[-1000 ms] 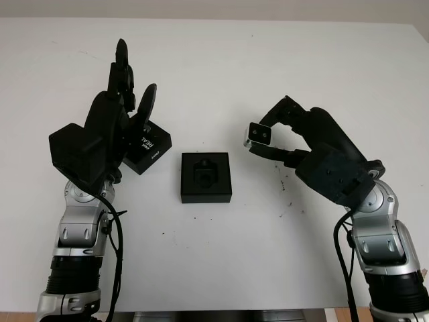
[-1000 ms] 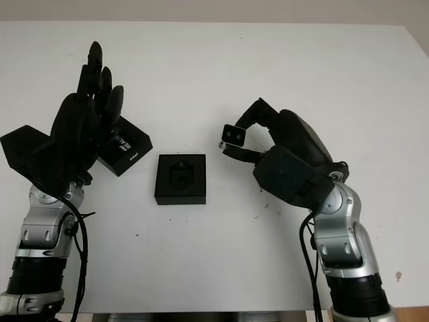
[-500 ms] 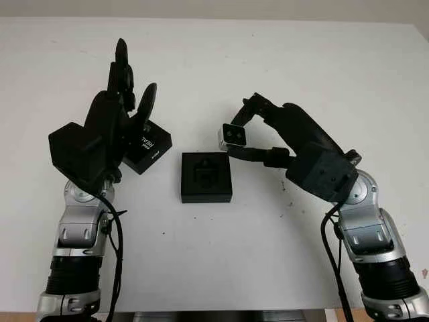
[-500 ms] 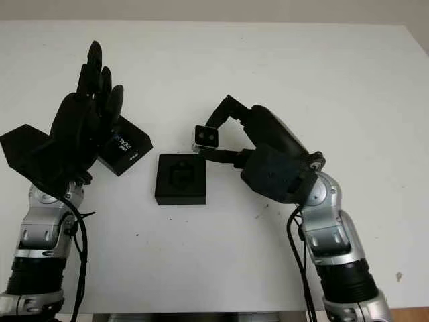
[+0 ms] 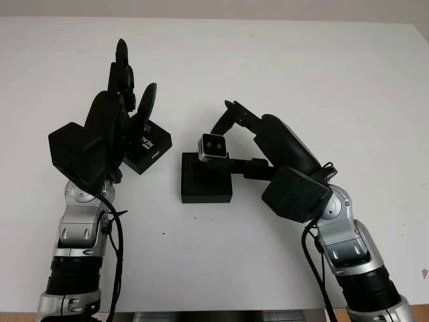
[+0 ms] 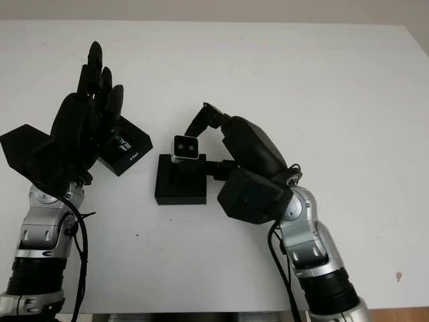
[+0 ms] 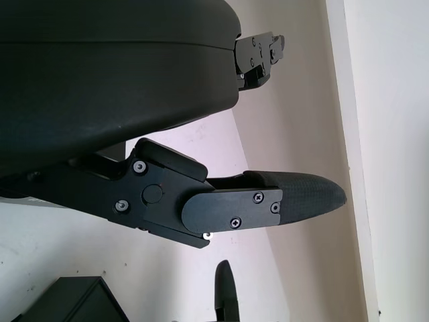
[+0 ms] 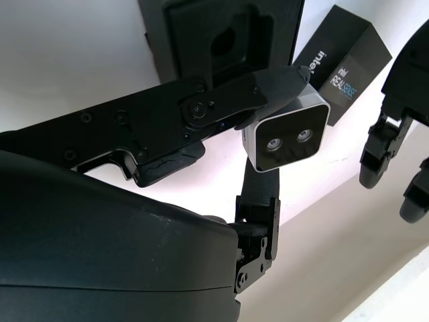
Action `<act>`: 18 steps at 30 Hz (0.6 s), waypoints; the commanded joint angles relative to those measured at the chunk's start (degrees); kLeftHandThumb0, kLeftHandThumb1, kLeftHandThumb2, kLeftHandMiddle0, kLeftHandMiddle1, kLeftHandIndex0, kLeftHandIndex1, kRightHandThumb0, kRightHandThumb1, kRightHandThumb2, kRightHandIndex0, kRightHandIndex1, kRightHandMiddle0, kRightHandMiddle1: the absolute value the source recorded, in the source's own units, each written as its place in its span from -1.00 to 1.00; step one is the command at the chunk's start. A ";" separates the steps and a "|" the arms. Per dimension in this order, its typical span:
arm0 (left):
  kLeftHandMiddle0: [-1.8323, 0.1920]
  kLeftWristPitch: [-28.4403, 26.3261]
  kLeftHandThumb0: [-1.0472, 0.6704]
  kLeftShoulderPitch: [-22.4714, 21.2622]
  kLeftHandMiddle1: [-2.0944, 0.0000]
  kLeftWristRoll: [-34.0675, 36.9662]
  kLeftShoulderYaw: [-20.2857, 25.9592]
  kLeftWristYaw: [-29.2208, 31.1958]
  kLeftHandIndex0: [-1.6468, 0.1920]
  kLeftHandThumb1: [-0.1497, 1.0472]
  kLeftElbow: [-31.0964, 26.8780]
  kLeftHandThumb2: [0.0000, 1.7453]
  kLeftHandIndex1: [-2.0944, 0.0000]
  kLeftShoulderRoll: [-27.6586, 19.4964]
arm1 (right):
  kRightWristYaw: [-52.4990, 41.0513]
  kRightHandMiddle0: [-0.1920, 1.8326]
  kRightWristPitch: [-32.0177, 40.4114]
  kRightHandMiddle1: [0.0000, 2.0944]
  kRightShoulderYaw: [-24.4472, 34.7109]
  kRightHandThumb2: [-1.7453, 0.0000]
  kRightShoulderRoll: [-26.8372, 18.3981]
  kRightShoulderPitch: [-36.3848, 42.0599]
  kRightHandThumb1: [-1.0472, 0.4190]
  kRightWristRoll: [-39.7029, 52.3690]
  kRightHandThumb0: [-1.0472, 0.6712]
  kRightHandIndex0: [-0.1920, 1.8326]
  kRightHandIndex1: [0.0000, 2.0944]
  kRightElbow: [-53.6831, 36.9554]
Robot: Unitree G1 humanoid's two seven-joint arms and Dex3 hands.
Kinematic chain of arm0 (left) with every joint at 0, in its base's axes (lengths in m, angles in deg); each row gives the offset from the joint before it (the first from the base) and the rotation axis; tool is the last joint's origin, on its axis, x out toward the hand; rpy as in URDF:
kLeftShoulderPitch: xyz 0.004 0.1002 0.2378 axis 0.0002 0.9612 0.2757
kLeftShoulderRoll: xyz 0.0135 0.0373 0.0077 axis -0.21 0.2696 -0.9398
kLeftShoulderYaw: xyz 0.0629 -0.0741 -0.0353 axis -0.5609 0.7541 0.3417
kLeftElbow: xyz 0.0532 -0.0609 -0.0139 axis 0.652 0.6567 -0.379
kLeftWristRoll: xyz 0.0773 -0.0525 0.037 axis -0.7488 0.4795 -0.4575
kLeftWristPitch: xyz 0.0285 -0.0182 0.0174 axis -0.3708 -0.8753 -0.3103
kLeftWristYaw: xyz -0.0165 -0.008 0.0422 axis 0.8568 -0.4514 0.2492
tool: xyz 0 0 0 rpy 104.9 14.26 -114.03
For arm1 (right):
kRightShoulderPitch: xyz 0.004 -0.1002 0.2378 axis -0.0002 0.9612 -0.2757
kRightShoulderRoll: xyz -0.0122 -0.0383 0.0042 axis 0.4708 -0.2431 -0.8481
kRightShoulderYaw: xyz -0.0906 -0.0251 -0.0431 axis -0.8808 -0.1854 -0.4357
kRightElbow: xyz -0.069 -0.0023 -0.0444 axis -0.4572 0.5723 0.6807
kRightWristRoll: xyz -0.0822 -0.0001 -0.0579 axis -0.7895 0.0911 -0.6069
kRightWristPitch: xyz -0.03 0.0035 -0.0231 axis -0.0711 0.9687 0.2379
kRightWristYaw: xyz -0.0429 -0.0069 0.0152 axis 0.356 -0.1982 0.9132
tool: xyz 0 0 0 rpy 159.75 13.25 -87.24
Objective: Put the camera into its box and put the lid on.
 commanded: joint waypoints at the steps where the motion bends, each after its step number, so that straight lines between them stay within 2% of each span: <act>1: 1.00 0.51 -0.65 0.48 1.00 0.17 -0.15 -0.09 1.00 1.00 -0.98 -0.45 1.00 0.17 | 1.00 -0.55 0.65 0.89 -0.91 0.83 0.61 1.37 -1.00 -1.62 -0.25 -0.57 -0.93 -1.91; 12: 1.00 0.29 -0.66 0.75 1.00 -0.26 -0.25 -0.24 1.00 1.00 -1.31 -0.43 1.00 -0.01 | 2.92 -0.56 2.11 0.94 -3.64 0.82 2.08 5.50 -1.00 -8.11 -0.23 -0.55 -0.93 -5.14; 18: 1.00 0.37 -0.66 0.55 1.00 0.01 -0.24 -0.26 1.00 1.00 -1.14 -0.43 1.00 0.11 | 1.29 -0.60 3.28 0.88 -4.03 0.81 1.70 7.39 -1.00 -9.40 -0.20 -0.56 -0.94 -7.89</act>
